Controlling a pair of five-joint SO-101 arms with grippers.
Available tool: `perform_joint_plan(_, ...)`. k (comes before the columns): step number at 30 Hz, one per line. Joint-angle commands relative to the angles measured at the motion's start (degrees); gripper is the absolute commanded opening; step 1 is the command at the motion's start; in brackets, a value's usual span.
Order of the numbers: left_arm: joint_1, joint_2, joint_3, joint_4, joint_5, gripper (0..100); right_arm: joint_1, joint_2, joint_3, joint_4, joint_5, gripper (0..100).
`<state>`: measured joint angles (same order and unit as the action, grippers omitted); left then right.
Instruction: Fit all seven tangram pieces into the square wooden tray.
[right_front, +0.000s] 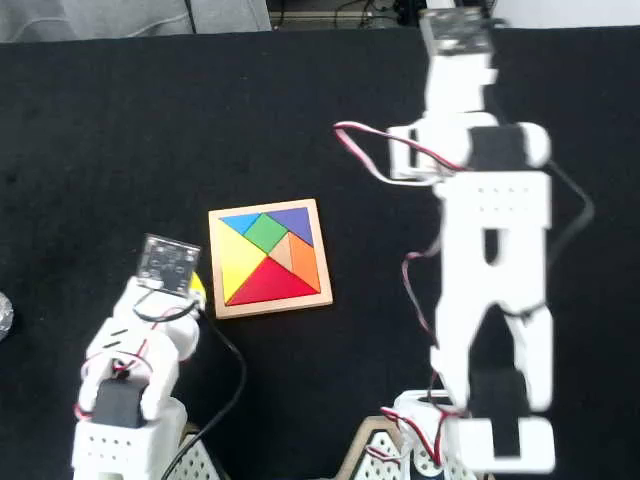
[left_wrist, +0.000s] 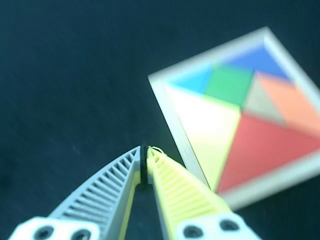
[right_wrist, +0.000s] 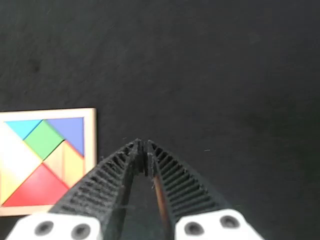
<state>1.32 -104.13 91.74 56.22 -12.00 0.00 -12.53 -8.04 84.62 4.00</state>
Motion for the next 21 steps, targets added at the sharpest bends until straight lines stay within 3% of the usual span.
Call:
perform_joint_plan(1, -3.56, -0.09, -18.59, -1.76, -0.09, 3, 2.20, -10.51, -3.03, 2.64, 3.34, 1.2)
perform_joint_plan(7, -6.73, 0.09, -42.42, 3.69, -0.62, 3, 1.93, -31.25, -2.95, 3.96, 3.60, 1.2)
perform_joint_plan(11, -9.19, 0.09, -52.35, 9.58, -4.04, 3, 1.93, -43.91, -2.51, 3.96, 3.60, 1.5)
perform_joint_plan(17, -15.78, 0.09, -65.71, 15.30, -4.13, 3, 2.29, -59.56, -2.33, 4.48, 3.87, 1.5)
perform_joint_plan(21, -16.13, 0.18, -76.97, 19.96, -3.52, 3, 2.37, -70.11, 1.89, 4.04, 3.96, 1.5)
